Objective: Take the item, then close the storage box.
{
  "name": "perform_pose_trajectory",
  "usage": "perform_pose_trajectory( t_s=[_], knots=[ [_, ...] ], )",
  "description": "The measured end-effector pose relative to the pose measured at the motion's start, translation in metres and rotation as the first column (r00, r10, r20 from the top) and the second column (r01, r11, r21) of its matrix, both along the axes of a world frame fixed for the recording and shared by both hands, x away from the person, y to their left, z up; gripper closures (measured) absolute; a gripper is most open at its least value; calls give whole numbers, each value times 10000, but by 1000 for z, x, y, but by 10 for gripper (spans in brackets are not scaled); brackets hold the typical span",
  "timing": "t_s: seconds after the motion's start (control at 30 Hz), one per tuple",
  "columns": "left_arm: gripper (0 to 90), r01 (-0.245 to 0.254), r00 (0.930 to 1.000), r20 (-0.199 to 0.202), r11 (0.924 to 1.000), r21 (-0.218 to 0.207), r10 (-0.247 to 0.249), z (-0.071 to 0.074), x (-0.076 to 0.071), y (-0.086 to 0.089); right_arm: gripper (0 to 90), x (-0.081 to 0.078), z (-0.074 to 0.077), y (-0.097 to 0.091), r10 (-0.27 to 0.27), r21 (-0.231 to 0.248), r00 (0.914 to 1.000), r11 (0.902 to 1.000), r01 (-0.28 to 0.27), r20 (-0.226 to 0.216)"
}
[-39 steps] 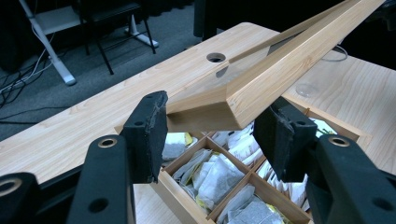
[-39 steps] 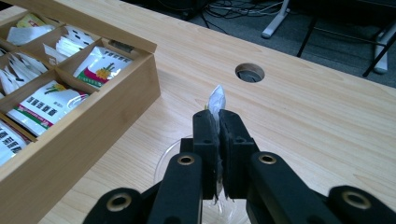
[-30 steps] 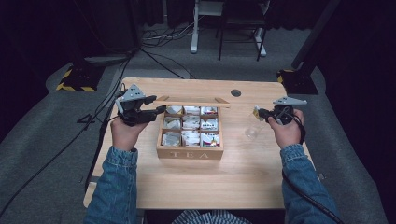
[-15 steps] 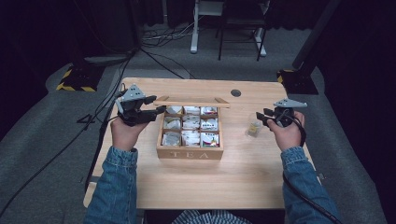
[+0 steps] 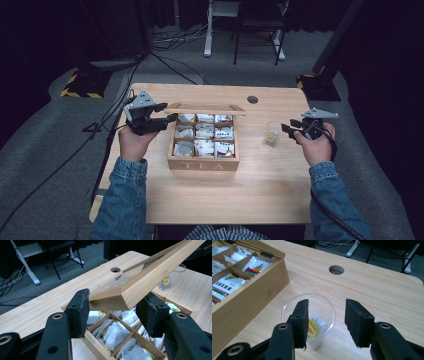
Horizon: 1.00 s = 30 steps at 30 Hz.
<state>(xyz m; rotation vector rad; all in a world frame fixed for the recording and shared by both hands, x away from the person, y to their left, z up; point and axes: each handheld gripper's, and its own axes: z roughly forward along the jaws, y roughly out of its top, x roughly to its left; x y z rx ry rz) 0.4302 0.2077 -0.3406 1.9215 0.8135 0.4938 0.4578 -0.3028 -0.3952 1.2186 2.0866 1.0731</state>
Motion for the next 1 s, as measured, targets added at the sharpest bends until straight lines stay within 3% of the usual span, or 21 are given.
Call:
perform_pose_trajectory(
  t_s=[0.27, 0.67, 1.0],
  knots=[
    [454, -32, 10000, -6, 10000, 55, 32, 0, -1, 0, 544, -8, -10, -15, -87, -154, 9990, 9998, 80, -429],
    [453, -52, 10000, -70, 9999, 152, 53, -1, -3, -1, 489, -19, -40, -36, -231, -195, 9950, 9996, 213, -976],
    [452, -50, 9998, -215, 9994, 329, 57, -2, -6, -2, 488, -26, -70, -45, -364, 65, 9843, 9993, 381, -1724]
  ],
)
